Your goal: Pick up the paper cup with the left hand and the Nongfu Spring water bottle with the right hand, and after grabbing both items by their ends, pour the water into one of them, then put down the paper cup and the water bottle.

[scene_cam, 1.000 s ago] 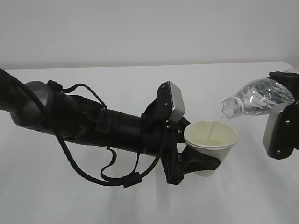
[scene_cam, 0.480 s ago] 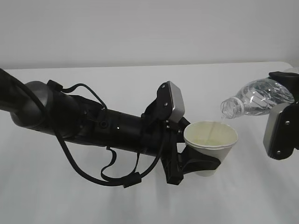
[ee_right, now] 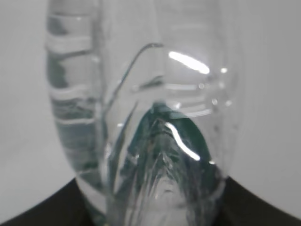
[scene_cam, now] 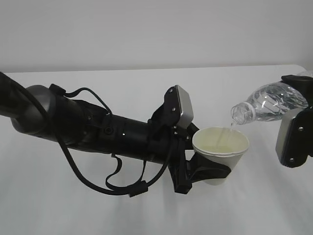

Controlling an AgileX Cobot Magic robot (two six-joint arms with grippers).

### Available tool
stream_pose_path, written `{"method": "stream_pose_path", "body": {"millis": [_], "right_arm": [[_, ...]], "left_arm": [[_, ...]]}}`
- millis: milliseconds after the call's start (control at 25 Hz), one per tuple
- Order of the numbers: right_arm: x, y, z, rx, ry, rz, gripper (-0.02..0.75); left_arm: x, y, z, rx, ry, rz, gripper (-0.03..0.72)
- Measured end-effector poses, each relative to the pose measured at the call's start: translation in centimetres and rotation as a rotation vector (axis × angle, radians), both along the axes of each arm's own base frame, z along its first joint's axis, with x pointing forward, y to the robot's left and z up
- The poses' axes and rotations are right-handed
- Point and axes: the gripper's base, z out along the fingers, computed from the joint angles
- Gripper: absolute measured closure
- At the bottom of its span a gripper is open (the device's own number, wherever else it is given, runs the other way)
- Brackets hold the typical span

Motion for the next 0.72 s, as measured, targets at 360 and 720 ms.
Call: {"method": "stream_pose_path", "body": {"millis": [360,720], "right_arm": [[0.0,0.0,0.0,-0.01,-0.002,0.002,0.389],[0.0,0.0,0.01,-0.014,-0.003,0.003,0.389]], "left_arm": [[0.0,0.0,0.0,0.0,0.0,0.0,0.26],[0.01,0.0,-0.01,0.001,0.0,0.001,0.26]]}}
